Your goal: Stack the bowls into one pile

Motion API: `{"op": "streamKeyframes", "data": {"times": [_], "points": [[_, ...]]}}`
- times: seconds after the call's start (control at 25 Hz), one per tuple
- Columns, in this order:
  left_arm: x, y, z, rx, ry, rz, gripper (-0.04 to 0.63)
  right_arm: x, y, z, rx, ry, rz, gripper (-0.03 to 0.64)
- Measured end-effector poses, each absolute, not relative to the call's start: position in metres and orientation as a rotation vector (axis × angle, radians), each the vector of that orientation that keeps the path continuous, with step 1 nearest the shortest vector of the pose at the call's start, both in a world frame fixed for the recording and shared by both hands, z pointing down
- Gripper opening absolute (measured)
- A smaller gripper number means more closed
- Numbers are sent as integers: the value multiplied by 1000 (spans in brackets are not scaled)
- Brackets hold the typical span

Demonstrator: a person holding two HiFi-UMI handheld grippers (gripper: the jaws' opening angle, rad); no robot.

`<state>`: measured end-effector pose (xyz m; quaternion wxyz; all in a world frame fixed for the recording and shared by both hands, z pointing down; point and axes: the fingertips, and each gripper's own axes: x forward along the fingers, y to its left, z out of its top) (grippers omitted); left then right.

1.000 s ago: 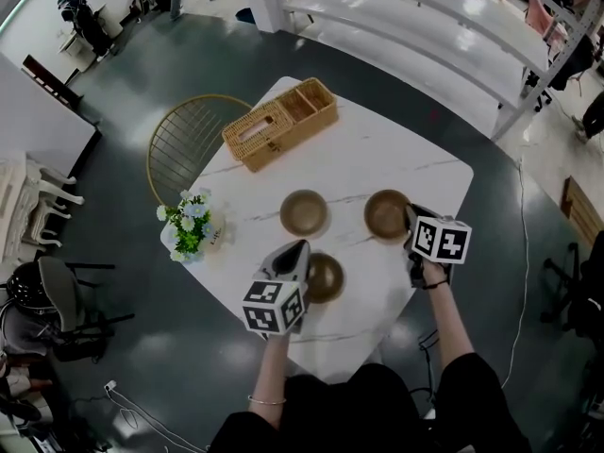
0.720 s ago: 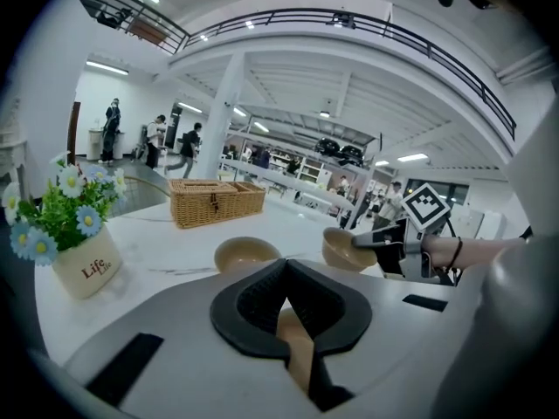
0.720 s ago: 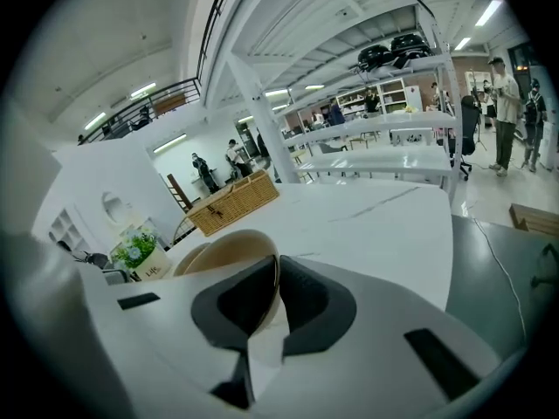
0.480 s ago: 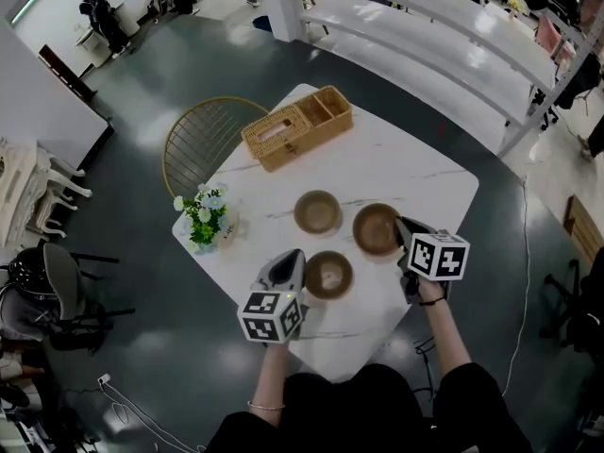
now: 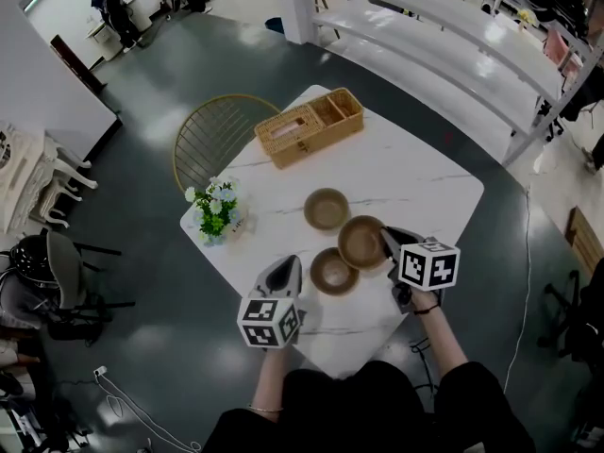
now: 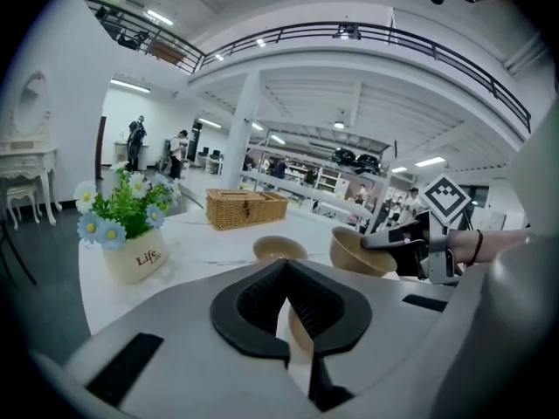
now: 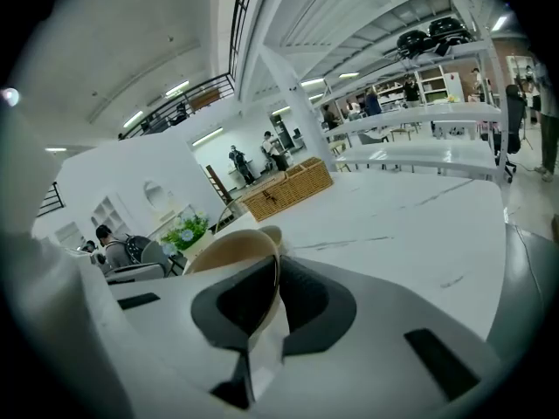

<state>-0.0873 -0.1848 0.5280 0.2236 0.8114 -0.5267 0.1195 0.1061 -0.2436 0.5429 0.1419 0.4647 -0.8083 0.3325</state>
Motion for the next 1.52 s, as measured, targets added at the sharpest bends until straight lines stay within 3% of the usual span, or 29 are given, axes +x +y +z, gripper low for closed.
{"op": "streamKeyframes", "data": {"times": [1.52], "points": [[-105,-143,576,2110,-1448,398,15,31,-200,596,1065,-2257,738,28]]}}
